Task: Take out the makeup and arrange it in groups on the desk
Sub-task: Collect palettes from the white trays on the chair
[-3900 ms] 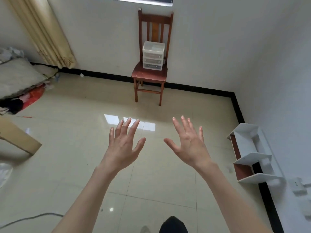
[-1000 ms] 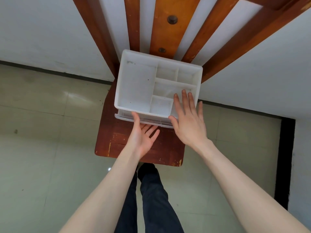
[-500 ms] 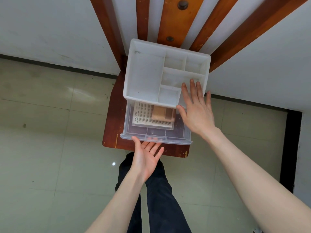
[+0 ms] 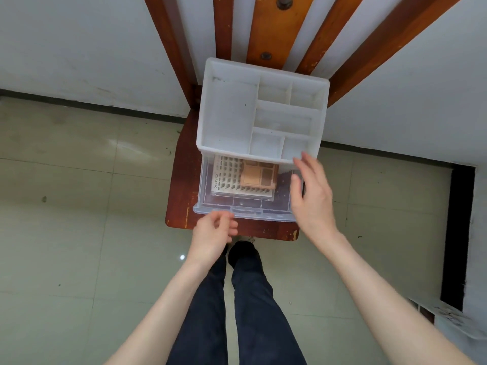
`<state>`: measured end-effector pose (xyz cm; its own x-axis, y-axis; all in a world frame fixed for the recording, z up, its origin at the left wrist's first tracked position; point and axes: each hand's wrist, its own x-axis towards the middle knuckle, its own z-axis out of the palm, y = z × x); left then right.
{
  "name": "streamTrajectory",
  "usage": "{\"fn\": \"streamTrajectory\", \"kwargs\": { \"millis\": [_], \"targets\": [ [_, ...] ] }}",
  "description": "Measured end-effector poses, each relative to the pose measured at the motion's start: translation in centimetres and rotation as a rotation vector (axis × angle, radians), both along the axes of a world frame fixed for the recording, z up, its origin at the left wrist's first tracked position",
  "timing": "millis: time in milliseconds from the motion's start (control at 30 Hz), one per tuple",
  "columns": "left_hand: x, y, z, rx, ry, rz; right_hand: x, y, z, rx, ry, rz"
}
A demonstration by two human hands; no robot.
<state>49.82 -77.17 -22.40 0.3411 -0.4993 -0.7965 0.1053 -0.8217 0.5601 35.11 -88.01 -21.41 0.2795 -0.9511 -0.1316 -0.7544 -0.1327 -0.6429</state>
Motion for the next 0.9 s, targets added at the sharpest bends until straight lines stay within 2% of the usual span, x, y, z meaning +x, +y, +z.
{"fn": "streamTrajectory", "kwargs": {
  "millis": [67,133,200,300,367,533,600,667,767,900],
  "targets": [
    [0.7,-1.4,0.3,-0.110,-0.231,-0.138,0.2,1.9,-0.6,0.206,0.008,-0.068],
    [0.9,-2.8,-0.7,-0.169,-0.366,-0.316,0.9,2.5,-1.8,0.410,0.033,-0.128],
    [0.5,-3.9,-2.0,-0.148,-0.368,-0.473,1.9,1.9,-2.7,0.571,0.011,-0.197],
    [-0.7,-5.0,-3.3,-0.147,-0.295,-0.600,2.9,1.0,-3.6,0.668,-0.074,-0.287],
    [-1.4,-5.6,-3.4,-0.158,-0.221,-0.557,3.1,0.8,-3.8,0.697,-0.105,-0.353],
    [-1.3,-6.0,-2.5,-0.163,-0.091,-0.279,3.4,1.3,-4.1,0.676,-0.126,-0.476],
    [-1.0,-5.8,-2.0,-0.167,-0.088,-0.279,3.5,1.6,-4.1,0.667,-0.140,-0.536],
    [-0.7,-5.5,-1.8,-0.150,-0.091,-0.315,3.5,1.6,-4.0,0.742,-0.205,-0.637],
    [-0.1,-5.1,-2.4,-0.105,-0.173,-0.414,3.0,1.5,-4.1,0.843,-0.240,-0.708],
    [-0.2,-5.3,-3.2,-0.086,-0.376,-0.429,2.1,1.4,-4.0,0.837,-0.191,-0.642]
  ]
}}
